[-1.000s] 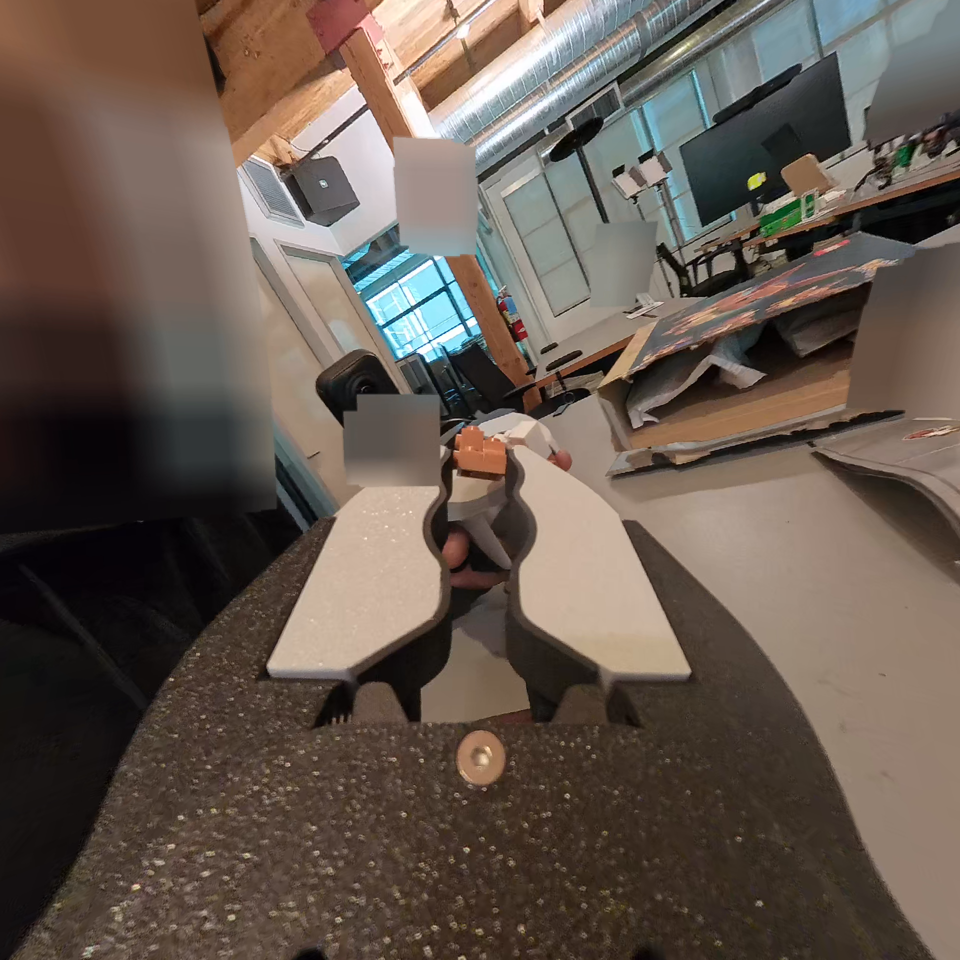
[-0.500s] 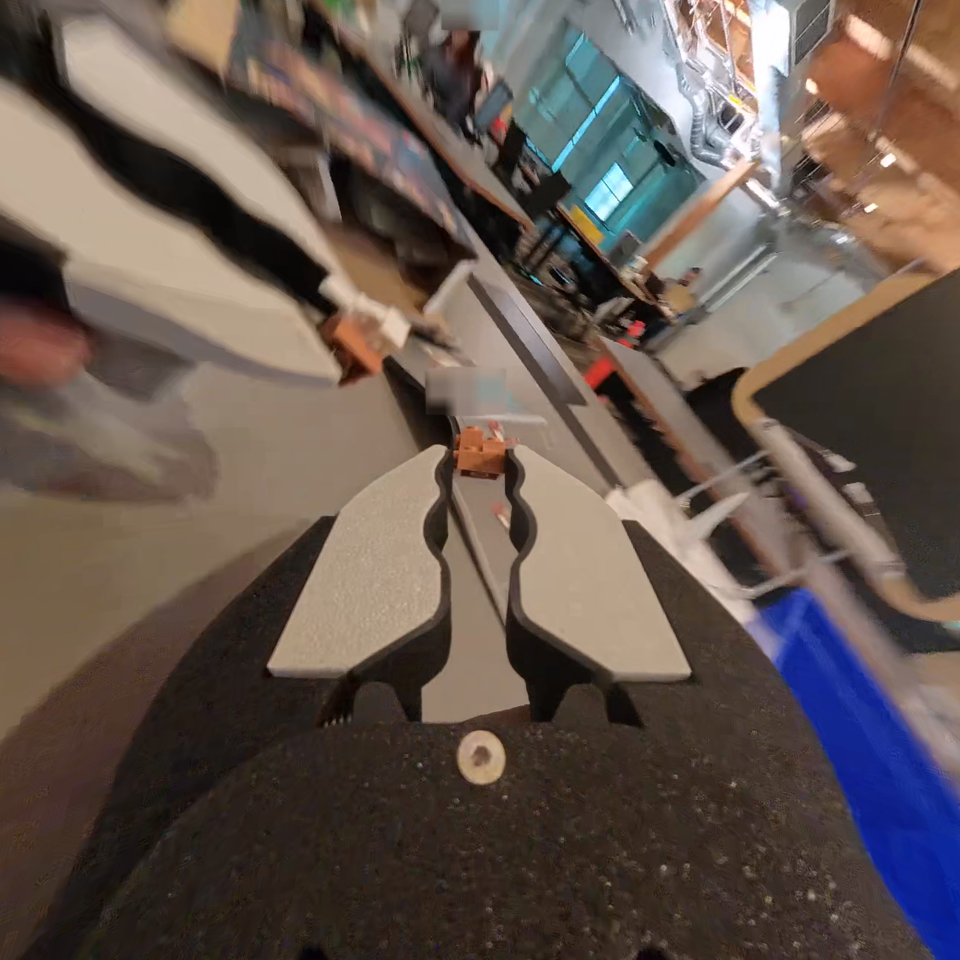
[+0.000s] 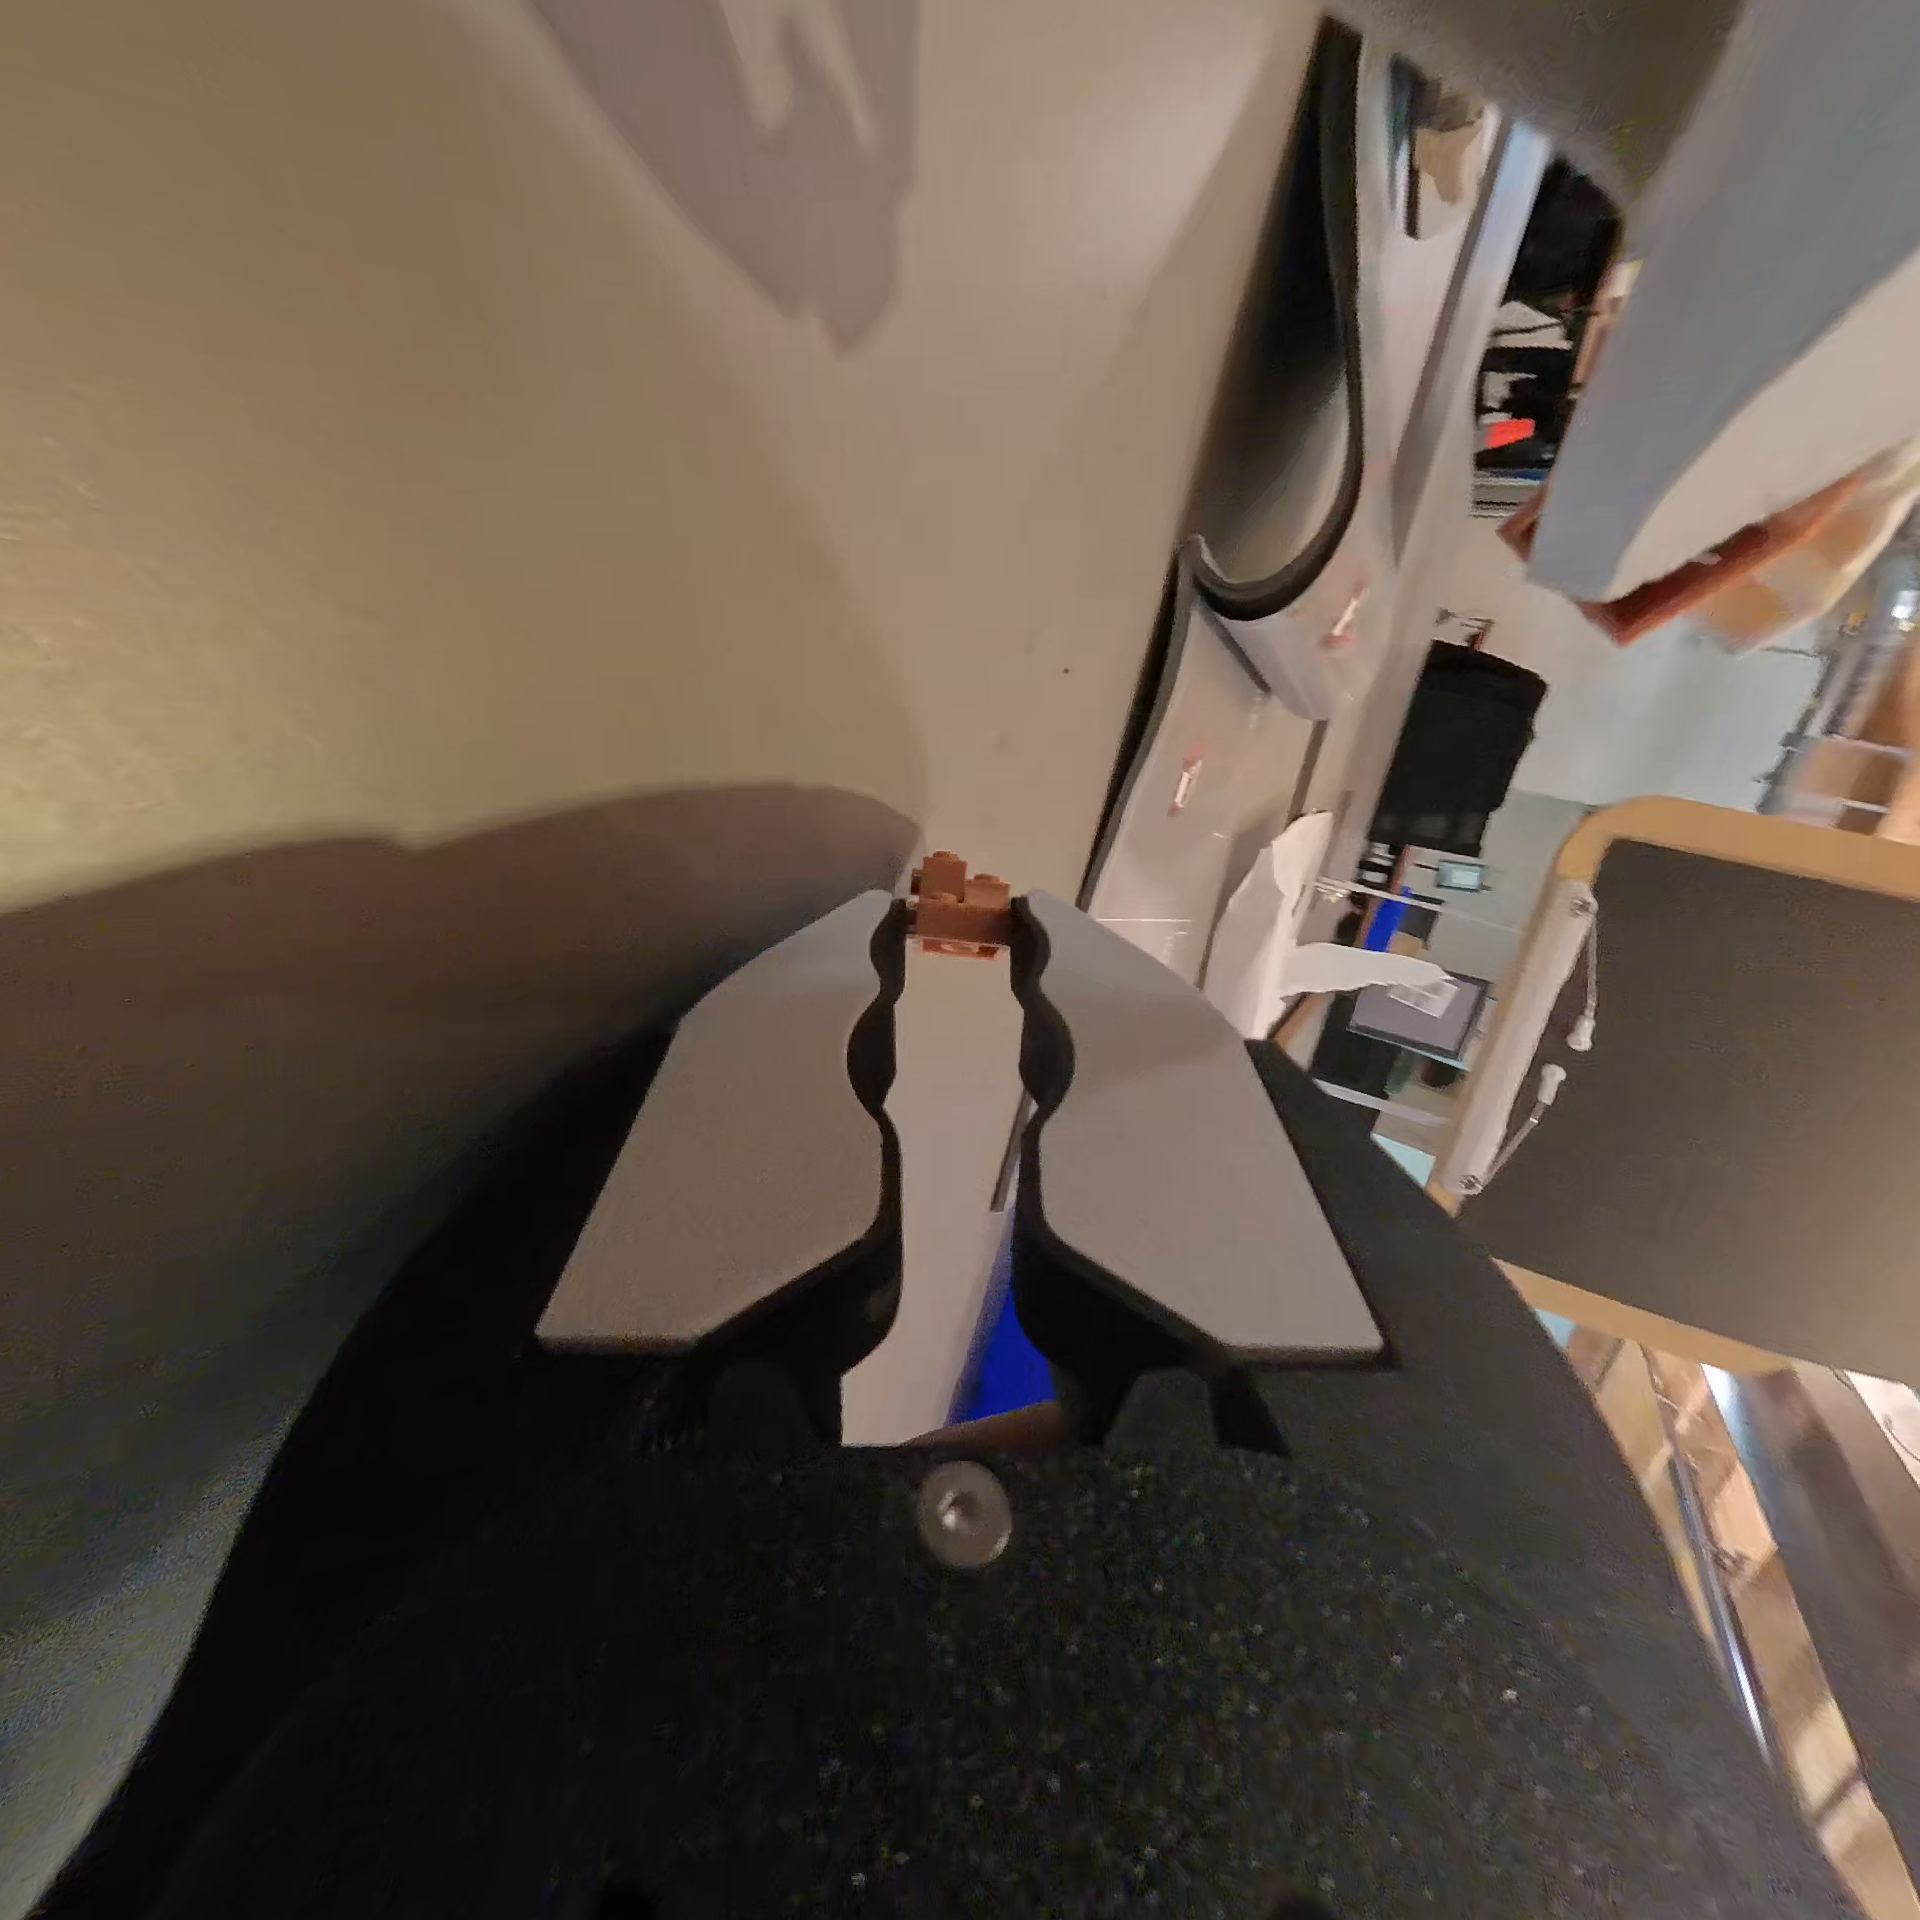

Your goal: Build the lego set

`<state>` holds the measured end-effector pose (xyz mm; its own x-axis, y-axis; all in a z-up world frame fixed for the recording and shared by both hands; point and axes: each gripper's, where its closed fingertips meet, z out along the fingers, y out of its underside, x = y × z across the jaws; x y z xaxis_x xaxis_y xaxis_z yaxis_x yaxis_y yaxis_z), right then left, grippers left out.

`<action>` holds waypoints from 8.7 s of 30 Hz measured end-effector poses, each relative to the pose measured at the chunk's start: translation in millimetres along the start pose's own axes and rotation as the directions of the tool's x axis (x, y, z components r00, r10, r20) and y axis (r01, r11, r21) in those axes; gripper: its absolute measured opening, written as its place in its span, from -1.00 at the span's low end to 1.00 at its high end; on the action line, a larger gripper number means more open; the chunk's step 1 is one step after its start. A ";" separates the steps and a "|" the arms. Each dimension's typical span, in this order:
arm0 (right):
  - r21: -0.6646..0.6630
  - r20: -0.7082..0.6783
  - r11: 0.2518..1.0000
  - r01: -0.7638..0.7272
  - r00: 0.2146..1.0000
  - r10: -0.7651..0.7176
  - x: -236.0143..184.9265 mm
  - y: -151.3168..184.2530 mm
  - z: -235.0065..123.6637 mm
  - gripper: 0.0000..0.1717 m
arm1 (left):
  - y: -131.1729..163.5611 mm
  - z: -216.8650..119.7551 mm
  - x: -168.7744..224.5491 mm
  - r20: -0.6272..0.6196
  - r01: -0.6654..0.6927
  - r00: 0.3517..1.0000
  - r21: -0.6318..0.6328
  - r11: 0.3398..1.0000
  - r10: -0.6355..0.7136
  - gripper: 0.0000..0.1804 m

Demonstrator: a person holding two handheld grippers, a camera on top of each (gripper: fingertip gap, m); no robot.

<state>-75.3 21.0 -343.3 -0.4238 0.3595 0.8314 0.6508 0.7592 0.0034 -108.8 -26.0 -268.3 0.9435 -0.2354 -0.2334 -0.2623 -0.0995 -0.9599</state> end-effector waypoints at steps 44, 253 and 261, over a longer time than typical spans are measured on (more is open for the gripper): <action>0.030 0.070 0.994 -0.110 0.992 0.107 1.2 3.1 -5.2 -0.78 | -24.0 -24.3 -1.6 -0.240 0.373 0.913 0.170 0.912 -0.328 -0.79; 0.166 0.613 0.986 0.031 0.780 -0.128 0.0 5.1 -27.4 -0.56 | -2.8 -20.6 -25.9 0.100 0.038 0.994 0.070 0.997 -0.045 -0.82; 0.250 0.772 0.953 -0.173 0.629 -0.089 -0.6 4.6 -17.7 -0.62 | -2.3 -19.9 -25.3 0.092 0.040 0.995 0.066 0.997 -0.046 -0.82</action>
<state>-60.9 14.7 -333.9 -0.8107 0.5779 0.0936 0.5356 0.7968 -0.2799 -136.0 -39.1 -257.1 0.9691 -0.1406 -0.2025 -0.2105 -0.0446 -0.9766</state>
